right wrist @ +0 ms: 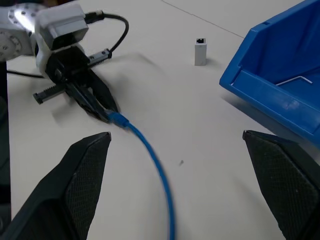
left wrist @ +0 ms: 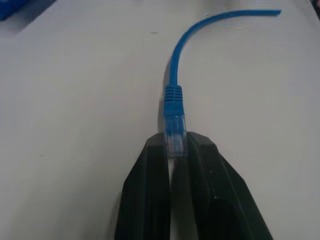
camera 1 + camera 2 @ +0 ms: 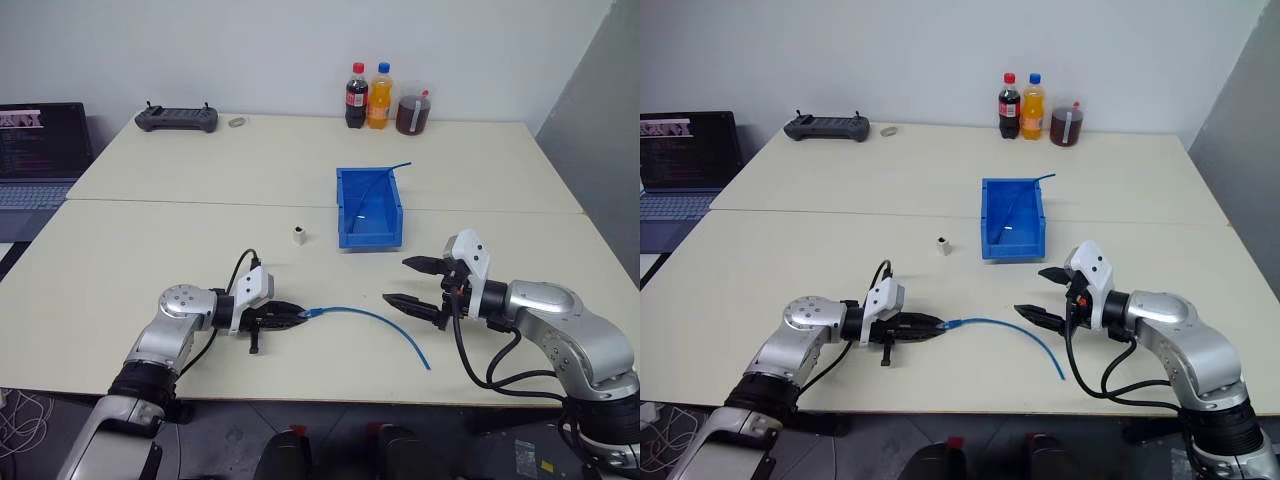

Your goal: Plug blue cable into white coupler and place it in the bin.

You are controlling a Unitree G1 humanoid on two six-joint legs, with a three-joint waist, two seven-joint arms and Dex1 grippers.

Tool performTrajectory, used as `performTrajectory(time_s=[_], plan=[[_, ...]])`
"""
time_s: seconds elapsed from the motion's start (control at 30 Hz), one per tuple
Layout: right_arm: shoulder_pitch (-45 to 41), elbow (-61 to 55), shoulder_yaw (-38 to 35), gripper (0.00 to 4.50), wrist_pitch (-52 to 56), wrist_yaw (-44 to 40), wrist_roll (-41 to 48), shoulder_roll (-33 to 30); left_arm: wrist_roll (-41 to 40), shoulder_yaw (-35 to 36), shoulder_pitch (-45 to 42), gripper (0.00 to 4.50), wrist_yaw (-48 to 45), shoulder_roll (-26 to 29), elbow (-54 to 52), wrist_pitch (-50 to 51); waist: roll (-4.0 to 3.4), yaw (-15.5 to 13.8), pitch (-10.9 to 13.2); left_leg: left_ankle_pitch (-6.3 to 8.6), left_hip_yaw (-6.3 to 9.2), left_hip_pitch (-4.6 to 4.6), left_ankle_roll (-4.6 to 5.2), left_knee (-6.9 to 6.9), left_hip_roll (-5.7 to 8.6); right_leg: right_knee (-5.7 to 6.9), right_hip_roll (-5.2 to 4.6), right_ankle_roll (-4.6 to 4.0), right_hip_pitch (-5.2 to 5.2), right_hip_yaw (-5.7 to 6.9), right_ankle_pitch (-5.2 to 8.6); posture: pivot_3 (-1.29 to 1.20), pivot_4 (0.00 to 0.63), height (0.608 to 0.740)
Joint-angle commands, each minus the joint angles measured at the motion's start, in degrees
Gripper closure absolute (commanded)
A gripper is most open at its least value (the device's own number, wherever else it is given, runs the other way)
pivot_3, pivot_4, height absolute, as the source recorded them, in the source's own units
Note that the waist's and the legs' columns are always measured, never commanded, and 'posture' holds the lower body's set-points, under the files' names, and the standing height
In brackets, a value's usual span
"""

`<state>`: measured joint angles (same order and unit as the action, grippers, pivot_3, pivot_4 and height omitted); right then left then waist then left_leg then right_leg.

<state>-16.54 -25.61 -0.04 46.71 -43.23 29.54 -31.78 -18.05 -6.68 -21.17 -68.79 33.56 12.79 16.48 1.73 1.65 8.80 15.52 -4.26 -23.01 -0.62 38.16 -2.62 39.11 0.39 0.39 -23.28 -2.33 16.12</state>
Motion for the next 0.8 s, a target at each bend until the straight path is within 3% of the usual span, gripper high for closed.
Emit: performTrajectory(time_s=[0.03, 0.13, 0.23, 0.37, 0.5, 0.8], plan=[[0.0, -5.1, -5.8, 0.00, 6.9, 5.0, 8.4, 3.1, -15.1, 8.4, 2.9, 4.28, 13.0, -2.8, -21.2, 21.8, 0.04, 0.0, 0.0, 0.00, 0.05, -0.04, -0.01, 0.00, -0.02, 0.00, -0.02, 0.00, -0.02, 0.03, 0.00, 0.00, 0.150, 0.740], [0.1, -4.3, -6.1, 0.00, 11.6, 4.8, 13.0, 3.4, -22.7, 12.0, 4.4, 4.28, 22.7, -8.0, -30.2, 30.2, 0.03, 0.0, 0.0, 0.01, 0.11, -0.04, -0.03, -0.04, 0.00, -0.02, -0.04, -0.01, 0.01, 0.05, -0.01, 0.00, 0.150, 0.740], [-1.3, -1.7, -5.0, 0.00, 14.9, 3.3, 16.6, 3.2, -28.4, 13.0, 4.3, 4.28, 26.7, -10.3, -35.2, 35.6, 0.04, 0.0, 0.0, 0.01, 0.13, -0.01, -0.03, -0.04, 0.03, -0.04, -0.04, -0.01, 0.07, 0.06, -0.01, 0.00, 0.150, 0.740], [-7.9, 6.8, -5.0, 0.00, 18.4, 2.4, 20.2, 5.3, -33.8, 13.2, 2.9, 4.28, 26.7, -9.1, -36.8, 40.0, 0.03, 0.4, 0.0, -0.02, 0.13, 0.07, -0.07, -0.04, 0.04, 0.00, 0.01, 0.00, 0.07, 0.03, 0.00, 0.00, 0.150, 0.740], [-14.9, 15.0, -8.3, 0.00, 26.5, 1.2, 29.2, 7.4, -36.6, 13.2, 1.7, 4.28, 27.4, -8.5, -36.8, 41.6, 0.02, 0.3, 0.0, -0.07, 0.16, 0.11, -0.12, -0.06, -0.01, 0.01, 0.18, -0.04, 0.07, 0.02, -0.02, 0.00, 0.150, 0.740], [-17.8, 16.7, -8.5, 0.00, 32.2, 2.2, 36.5, 9.0, -40.4, 12.6, 1.9, 4.28, 30.0, -8.8, -38.1, 42.4, 0.03, 0.0, 0.0, -0.05, 0.14, -0.04, -0.12, -0.09, 0.07, -0.14, 0.02, -0.05, 0.05, 0.02, -0.02, 0.00, 0.150, 0.740]])
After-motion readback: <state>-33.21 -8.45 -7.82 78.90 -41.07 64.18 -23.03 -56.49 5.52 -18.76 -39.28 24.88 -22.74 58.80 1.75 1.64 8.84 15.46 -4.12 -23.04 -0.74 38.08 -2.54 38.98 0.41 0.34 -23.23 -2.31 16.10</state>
